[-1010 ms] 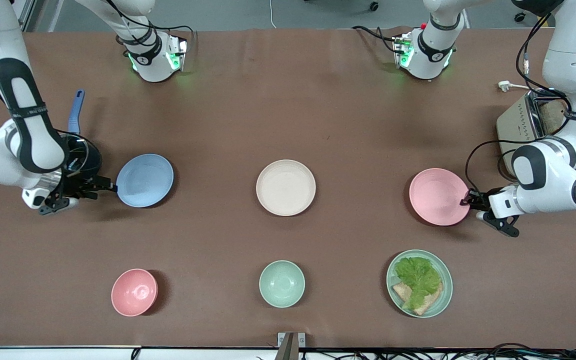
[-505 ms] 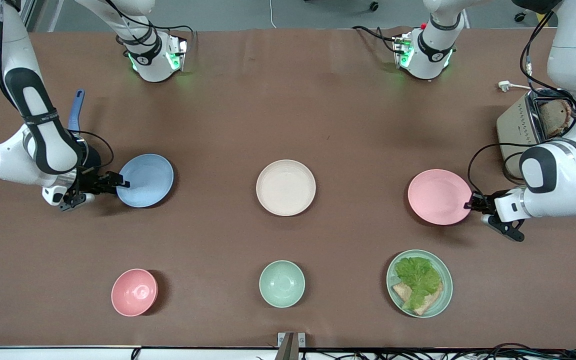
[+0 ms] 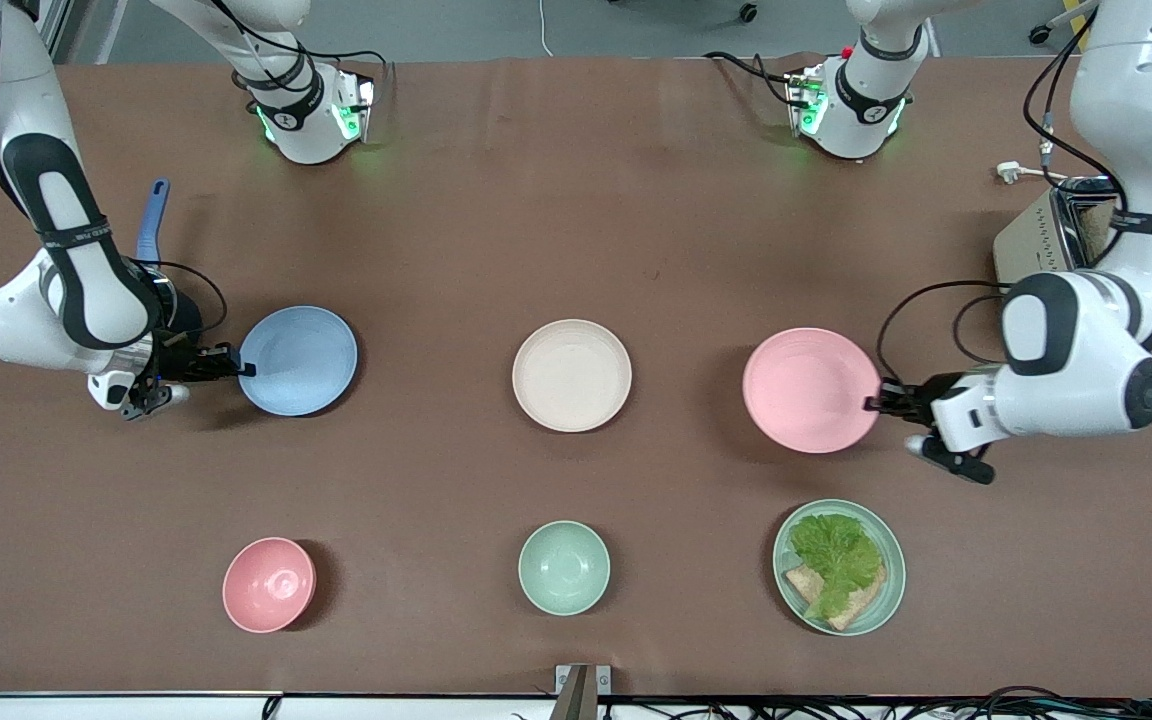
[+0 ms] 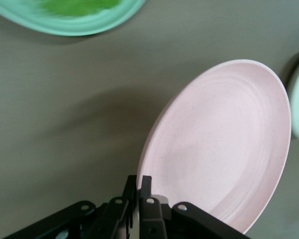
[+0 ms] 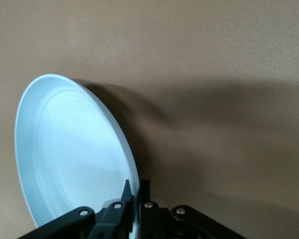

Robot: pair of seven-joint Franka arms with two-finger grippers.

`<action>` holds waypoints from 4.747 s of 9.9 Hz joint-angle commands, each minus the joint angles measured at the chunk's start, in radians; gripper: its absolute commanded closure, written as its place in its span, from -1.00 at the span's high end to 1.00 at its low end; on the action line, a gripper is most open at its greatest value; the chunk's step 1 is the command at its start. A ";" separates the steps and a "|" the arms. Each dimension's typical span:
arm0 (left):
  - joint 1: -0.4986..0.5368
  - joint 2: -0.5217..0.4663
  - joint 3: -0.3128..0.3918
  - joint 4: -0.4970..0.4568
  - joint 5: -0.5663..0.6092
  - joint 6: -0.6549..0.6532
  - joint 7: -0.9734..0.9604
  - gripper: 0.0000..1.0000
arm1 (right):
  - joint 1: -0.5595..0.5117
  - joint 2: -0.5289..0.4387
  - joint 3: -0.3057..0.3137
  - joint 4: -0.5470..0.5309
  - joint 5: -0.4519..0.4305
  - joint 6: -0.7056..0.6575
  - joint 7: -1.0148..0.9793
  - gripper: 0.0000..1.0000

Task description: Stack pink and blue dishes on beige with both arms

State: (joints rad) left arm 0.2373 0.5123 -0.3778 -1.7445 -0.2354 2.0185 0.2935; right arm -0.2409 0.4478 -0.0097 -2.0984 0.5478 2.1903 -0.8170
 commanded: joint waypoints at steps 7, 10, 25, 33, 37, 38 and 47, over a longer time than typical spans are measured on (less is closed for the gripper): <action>-0.383 0.081 -0.032 -0.023 0.100 0.228 -0.618 -0.99 | 0.128 -0.060 0.004 0.423 -0.086 -0.460 0.690 -0.99; -0.457 0.135 -0.032 -0.018 0.177 0.322 -0.760 -0.98 | 0.237 -0.066 0.016 0.425 -0.080 -0.394 0.853 -0.99; -0.262 -0.079 0.011 0.341 0.367 -0.136 -0.851 1.00 | 0.336 -0.032 0.401 0.207 -0.081 0.130 1.185 -0.96; -0.151 -0.443 0.067 0.315 0.306 -0.441 -0.477 1.00 | 0.445 0.071 0.401 0.155 -0.081 0.352 1.220 -0.89; -0.252 -0.552 0.243 0.226 0.286 -0.537 -0.393 1.00 | 0.457 0.089 0.399 0.126 -0.081 0.400 1.219 -0.76; -0.253 -0.578 0.252 0.192 0.284 -0.537 -0.392 1.00 | 0.459 0.098 0.401 0.124 -0.083 0.413 1.217 -0.71; -0.247 -0.580 0.244 0.191 0.242 -0.580 -0.392 1.00 | 0.368 -0.216 0.205 0.133 -0.376 0.061 1.237 1.00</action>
State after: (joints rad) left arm -0.0058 -0.0611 -0.1390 -1.5101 0.0183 1.4450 -0.1081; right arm 0.1512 0.3486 0.2398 -1.9229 0.2818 2.3375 0.3909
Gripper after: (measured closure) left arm 0.000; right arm 0.000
